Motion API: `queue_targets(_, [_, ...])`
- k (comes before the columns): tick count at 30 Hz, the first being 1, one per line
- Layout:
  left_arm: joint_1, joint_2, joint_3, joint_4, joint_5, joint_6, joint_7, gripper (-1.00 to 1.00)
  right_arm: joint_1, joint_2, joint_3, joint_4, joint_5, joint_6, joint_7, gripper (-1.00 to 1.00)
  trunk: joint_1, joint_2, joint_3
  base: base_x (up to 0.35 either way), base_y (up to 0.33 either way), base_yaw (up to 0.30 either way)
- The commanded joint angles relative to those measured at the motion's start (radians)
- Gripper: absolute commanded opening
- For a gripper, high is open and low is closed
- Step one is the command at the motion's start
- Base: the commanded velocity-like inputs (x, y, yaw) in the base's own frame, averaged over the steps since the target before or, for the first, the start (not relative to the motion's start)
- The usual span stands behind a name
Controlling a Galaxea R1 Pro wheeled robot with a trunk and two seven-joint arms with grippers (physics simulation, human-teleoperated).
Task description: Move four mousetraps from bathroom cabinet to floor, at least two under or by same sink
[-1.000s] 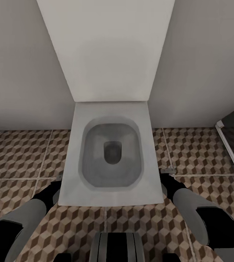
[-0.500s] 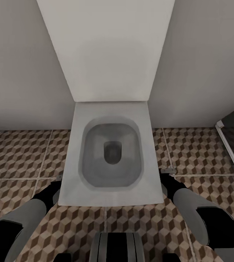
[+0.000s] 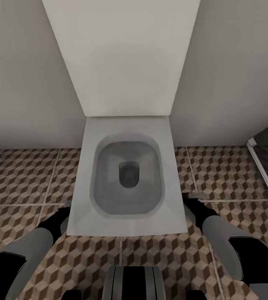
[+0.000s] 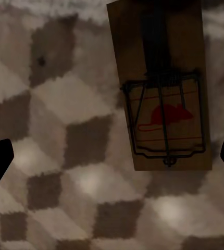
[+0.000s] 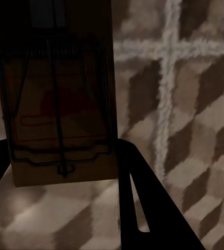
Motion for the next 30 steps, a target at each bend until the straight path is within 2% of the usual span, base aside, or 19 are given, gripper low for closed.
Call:
queue_targets(1, [0.0, 0.001, -0.008, -0.003, 0.009, 0.005, 0.006, 1.0, 0.0, -0.001, 0.002, -0.002, -0.002, 0.006, -0.001, -1.0, 0.0, 0.0, -0.001, 0.0, 0.0, 0.0])
queue_targets(23, [0.0, 0.001, -0.008, -0.003, 0.009, 0.005, 0.006, 1.0, -0.001, -0.007, 0.001, 0.0, -0.007, 0.017, 0.002, -1.0, 0.0, 0.0, -0.001, 0.0, 0.0, 0.0])
queue_targets(30, [0.0, 0.0, -0.008, -0.003, 0.009, 0.005, 0.006, 1.0, -0.007, -0.005, 0.004, 0.007, -0.01, 0.056, -0.001, -1.0, 0.0, 0.0, -0.001, 0.0, 0.0, 0.0])
